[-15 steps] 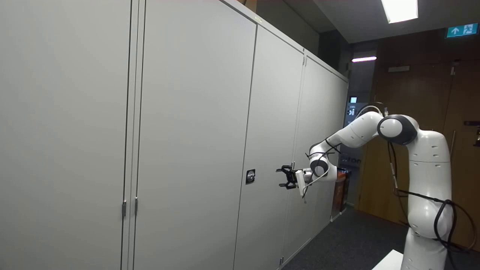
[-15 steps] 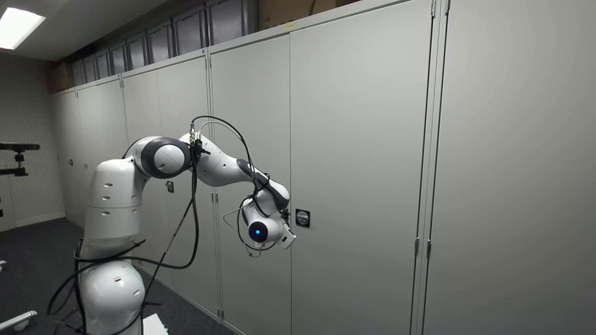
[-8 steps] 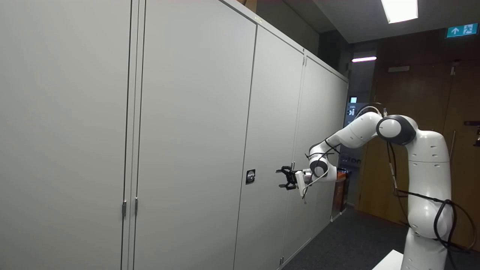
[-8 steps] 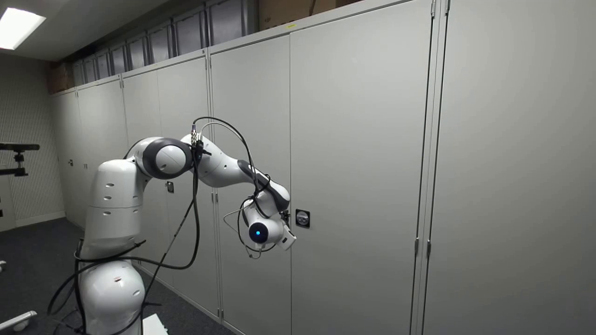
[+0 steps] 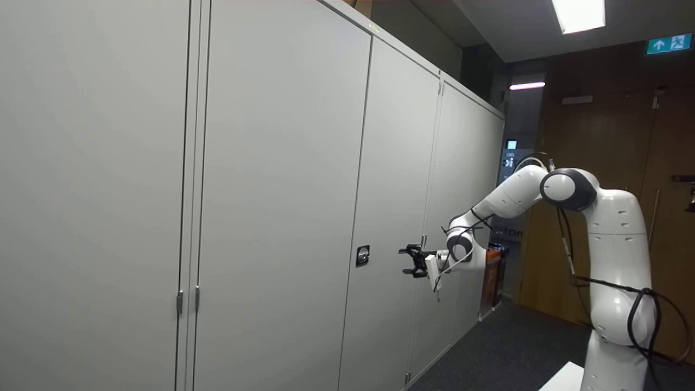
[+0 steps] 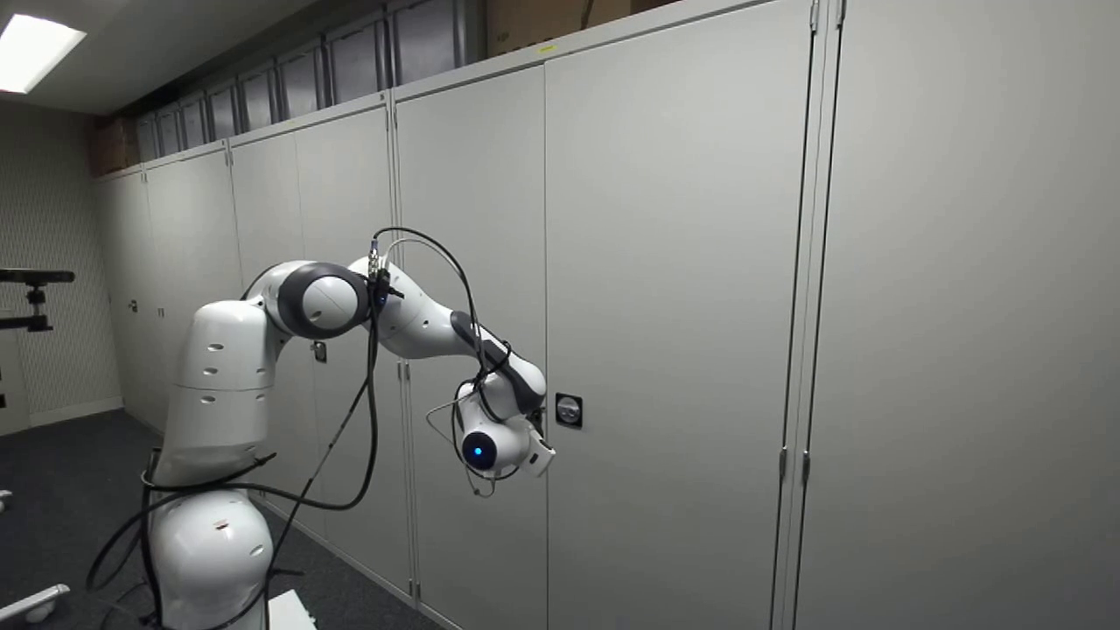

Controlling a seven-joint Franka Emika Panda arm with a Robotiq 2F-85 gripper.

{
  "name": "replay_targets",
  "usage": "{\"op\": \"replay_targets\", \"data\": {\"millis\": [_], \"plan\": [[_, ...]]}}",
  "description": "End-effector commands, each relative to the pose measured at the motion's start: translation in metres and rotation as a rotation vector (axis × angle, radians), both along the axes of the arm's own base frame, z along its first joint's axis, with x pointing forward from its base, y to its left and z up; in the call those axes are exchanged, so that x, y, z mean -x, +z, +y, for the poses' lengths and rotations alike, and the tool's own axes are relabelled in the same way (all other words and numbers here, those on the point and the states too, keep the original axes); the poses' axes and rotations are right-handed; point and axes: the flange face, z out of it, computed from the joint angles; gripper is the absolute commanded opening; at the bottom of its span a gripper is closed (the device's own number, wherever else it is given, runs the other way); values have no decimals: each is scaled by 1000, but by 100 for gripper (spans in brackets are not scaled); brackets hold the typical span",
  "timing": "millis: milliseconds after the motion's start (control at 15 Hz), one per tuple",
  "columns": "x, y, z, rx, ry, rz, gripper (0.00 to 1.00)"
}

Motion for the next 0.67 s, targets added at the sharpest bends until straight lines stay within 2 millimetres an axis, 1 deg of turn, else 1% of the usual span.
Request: {"op": "replay_targets", "data": {"millis": [0,200,267,333,600], "plan": [[-10,-1,7,-14,-30,-88,100],[-14,-4,15,-35,-48,-129,100],[-18,1,0,-42,-39,-135,100],[-19,1,0,-45,-38,-142,100],[-27,4,-11,-53,-51,-172,100]]}}
